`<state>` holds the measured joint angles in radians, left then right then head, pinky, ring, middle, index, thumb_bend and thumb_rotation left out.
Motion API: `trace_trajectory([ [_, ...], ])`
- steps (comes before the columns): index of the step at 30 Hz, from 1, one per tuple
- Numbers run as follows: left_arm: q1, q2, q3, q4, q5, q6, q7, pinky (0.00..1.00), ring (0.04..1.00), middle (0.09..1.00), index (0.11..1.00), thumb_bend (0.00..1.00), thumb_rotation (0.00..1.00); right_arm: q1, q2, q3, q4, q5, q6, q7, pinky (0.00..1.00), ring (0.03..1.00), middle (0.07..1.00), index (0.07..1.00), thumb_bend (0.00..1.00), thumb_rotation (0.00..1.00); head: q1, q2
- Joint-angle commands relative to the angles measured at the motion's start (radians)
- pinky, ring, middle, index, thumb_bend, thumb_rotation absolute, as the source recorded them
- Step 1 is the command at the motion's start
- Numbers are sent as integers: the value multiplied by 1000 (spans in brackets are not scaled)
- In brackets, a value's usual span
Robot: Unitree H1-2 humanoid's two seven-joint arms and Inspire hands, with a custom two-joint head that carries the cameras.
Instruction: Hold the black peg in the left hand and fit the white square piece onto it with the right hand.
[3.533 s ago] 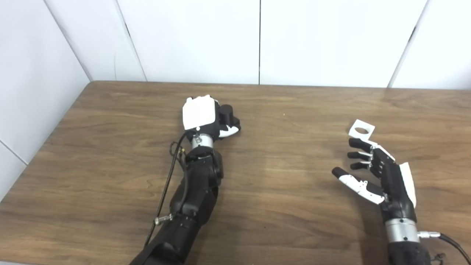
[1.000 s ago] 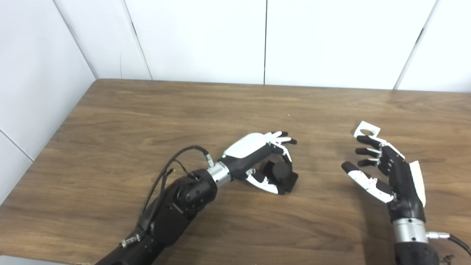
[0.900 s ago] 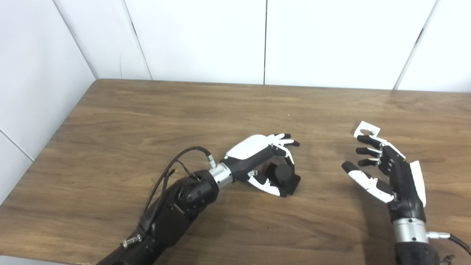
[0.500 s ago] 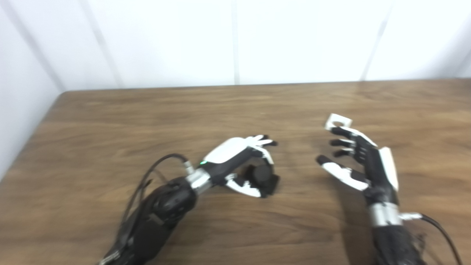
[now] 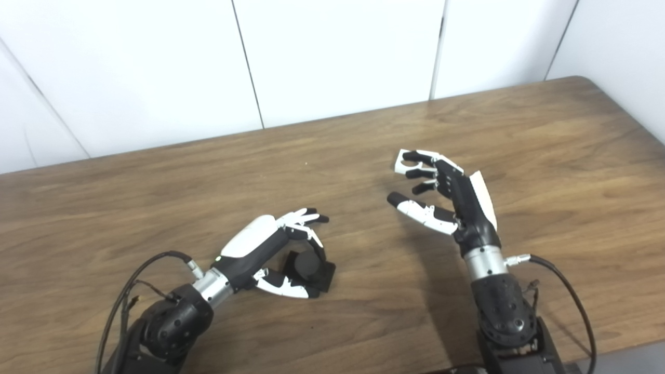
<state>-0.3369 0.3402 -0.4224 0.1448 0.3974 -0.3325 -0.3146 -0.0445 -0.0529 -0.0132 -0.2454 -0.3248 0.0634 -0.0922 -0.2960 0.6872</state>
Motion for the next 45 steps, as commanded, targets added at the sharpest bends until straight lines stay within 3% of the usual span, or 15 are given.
trace_trajectory([
  [1, -6, 28, 10, 8, 8, -10, -18, 973, 979, 913, 492, 522, 71, -48, -9, -7, -45, 0, 1, 1, 558, 693, 795, 724, 662, 380, -1, 0],
  [6, -4, 29, 17, -3, 9, 2, -30, 978, 982, 914, 492, 522, 69, -89, -68, 0, -15, -79, -7, -6, 573, 698, 781, 723, 661, 343, -3, -3],
  [8, -4, 28, 19, -4, 12, 2, -31, 977, 983, 913, 492, 522, 69, -108, -95, 2, -2, -118, -1, -9, 646, 744, 777, 714, 676, 335, -3, -4],
  [14, -4, 26, 24, -10, 15, 9, -39, 979, 983, 914, 492, 522, 67, -178, -177, 0, 26, -203, 75, 21, 707, 801, 800, 721, 715, 375, -3, -5],
  [20, 1, 25, 30, -14, 16, 19, -48, 976, 983, 915, 492, 522, 68, -275, -268, 22, 69, -286, 189, 100, 660, 831, 855, 738, 736, 412, -4, -7],
  [26, 5, 27, 35, -22, 17, 27, -56, 982, 983, 917, 492, 522, 68, -375, -348, 69, 147, -346, 238, 170, 612, 832, 877, 746, 743, 418, -9, -8],
  [30, 5, 26, 39, -19, 12, 26, -56, 983, 978, 914, 492, 522, 67, -423, -384, 95, 200, -361, 243, 200, 607, 827, 882, 756, 748, 411, -4, -8],
  [37, 8, 26, 45, -17, -22, 34, -74, 940, 972, 915, 492, 522, 65, -483, -427, 135, 279, -377, 248, 259, 685, 893, 924, 775, 754, 422, 3, -7],
  [43, 4, 30, 44, -24, -7, 46, -75, 979, 983, 917, 493, 522, 69, -533, -451, 170, 345, -381, 247, 297, 747, 922, 941, 772, 778, 413, 5, -7],
  [45, 3, 31, 45, -24, -7, 44, -75, 969, 979, 916, 492, 522, 68, -550, -459, 188, 367, -386, 246, 316, 822, 944, 950, 784, 773, 425, 12, -5],
])
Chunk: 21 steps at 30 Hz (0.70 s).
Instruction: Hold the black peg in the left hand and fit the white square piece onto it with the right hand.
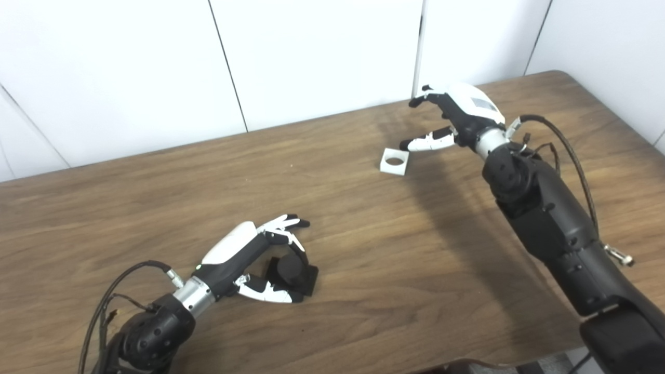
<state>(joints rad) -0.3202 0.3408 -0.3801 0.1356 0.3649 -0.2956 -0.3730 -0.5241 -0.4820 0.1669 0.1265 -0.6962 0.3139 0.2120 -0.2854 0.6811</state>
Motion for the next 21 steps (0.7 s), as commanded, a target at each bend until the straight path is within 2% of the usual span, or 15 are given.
trace_trajectory([
  [1, -13, 31, 3, -15, 26, 6, -15, 965, 978, 915, 492, 522, 68, -78, -34, 18, 7, -17, -8, 20, 851, 953, 954, 788, 777, 437, 2, 1],
  [4, -11, 32, 3, -23, 36, 15, -16, 964, 978, 916, 492, 522, 68, -100, -47, 46, 37, -19, 1, 60, 931, 986, 973, 804, 787, 478, 5, 1],
  [7, -10, 34, 3, -26, 41, 17, -15, 970, 980, 916, 492, 522, 68, -117, -57, 72, 63, -28, 2, 93, 967, 998, 983, 813, 801, 506, 6, 1],
  [14, -7, 33, 5, -26, 39, 21, -17, 985, 983, 916, 492, 522, 67, -127, -55, 123, 84, -57, 2, 120, 960, 1000, 990, 808, 850, 660, 11, 4],
  [21, -8, 33, 7, -27, 38, 25, -17, 983, 982, 917, 492, 522, 68, -116, -41, 150, 82, -63, 1, 119, 971, 1000, 990, 790, 869, 668, 11, 6],
])
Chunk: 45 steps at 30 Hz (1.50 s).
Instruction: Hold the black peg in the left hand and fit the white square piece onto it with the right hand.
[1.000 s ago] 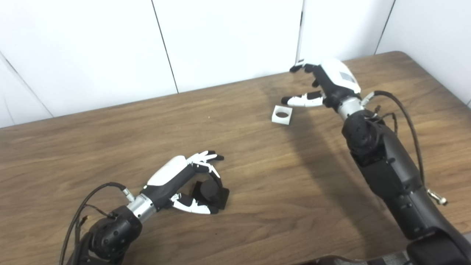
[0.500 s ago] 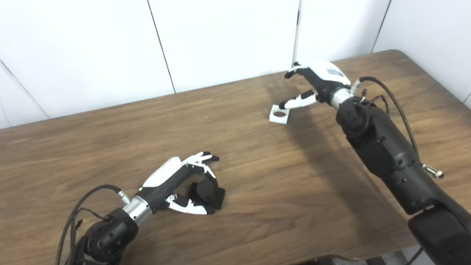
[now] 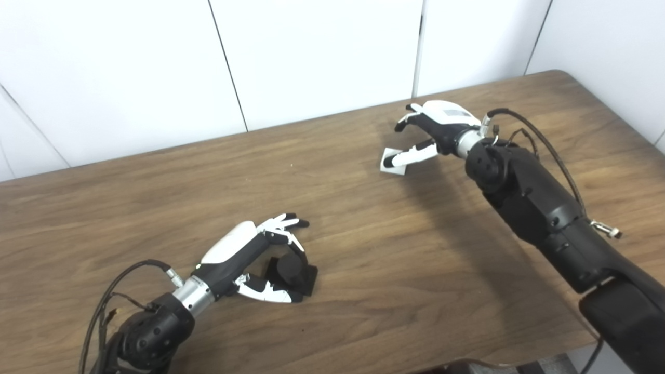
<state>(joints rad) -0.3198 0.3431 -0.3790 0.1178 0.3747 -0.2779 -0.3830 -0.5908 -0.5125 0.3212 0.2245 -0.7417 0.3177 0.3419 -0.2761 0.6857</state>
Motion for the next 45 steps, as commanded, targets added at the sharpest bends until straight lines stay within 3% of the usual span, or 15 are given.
trace_trajectory([
  [1, -8, 32, 7, -11, 29, 7, -8, 984, 982, 917, 492, 522, 69, -47, -10, 1, -16, -19, 0, -6, 974, 1000, 991, 791, 871, 664, 3, 2],
  [13, -9, 31, 8, -10, 36, 0, -4, 983, 985, 917, 492, 521, 70, -21, 0, 26, -10, -29, -6, -6, 981, 1000, 987, 769, 885, 650, 4, 7],
  [23, 1, 33, 9, -32, 36, 25, -17, 983, 983, 915, 492, 522, 69, 0, 9, 28, 16, -29, -15, -32, 979, 1000, 974, 749, 837, 527, 8, 11],
  [34, 8, 36, 13, -39, 34, 25, -20, 989, 982, 915, 492, 522, 68, 12, 11, 27, 41, -34, -16, -72, 976, 990, 954, 742, 825, 506, 8, 15],
  [45, 10, 38, 12, -43, 40, 26, -21, 984, 981, 915, 492, 522, 69, 24, 30, 9, 79, -36, -1, -141, 953, 950, 914, 706, 726, 363, 8, 16],
])
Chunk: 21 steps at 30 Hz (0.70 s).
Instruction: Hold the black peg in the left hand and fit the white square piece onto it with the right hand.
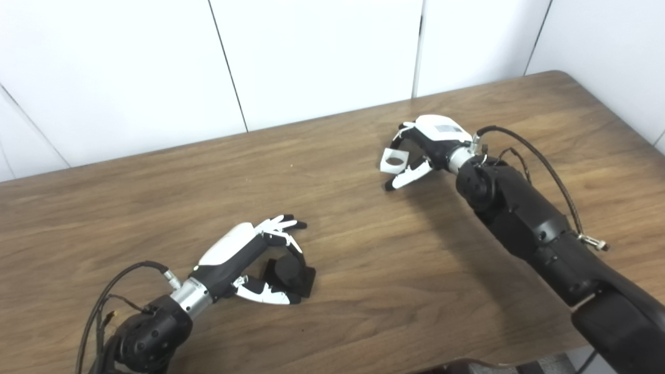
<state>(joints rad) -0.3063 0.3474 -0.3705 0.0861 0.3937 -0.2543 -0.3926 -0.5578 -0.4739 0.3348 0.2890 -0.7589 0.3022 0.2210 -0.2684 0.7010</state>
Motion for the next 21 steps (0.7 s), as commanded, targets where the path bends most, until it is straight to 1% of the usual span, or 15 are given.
trace_trajectory([
  [1, -3, 34, 4, -10, 20, 1, -10, 982, 980, 914, 492, 522, 69, -9, -7, -5, 18, -19, 14, -25, 948, 946, 910, 700, 721, 357, 1, 1],
  [7, -1, 35, 7, -10, 18, -10, -5, 984, 977, 912, 492, 522, 69, -7, -4, -9, 31, -9, 16, -46, 939, 932, 897, 673, 702, 325, 9, 5],
  [11, -1, 38, 7, -14, 19, -5, -9, 994, 982, 915, 492, 522, 70, -13, -6, -4, 49, -7, 13, -52, 934, 924, 886, 661, 680, 318, 14, 6],
  [21, 1, 43, 10, -21, 16, -1, -13, 994, 985, 918, 492, 522, 70, -31, -8, 8, 108, 4, -6, -94, 901, 895, 861, 621, 675, 287, 18, 8],
])
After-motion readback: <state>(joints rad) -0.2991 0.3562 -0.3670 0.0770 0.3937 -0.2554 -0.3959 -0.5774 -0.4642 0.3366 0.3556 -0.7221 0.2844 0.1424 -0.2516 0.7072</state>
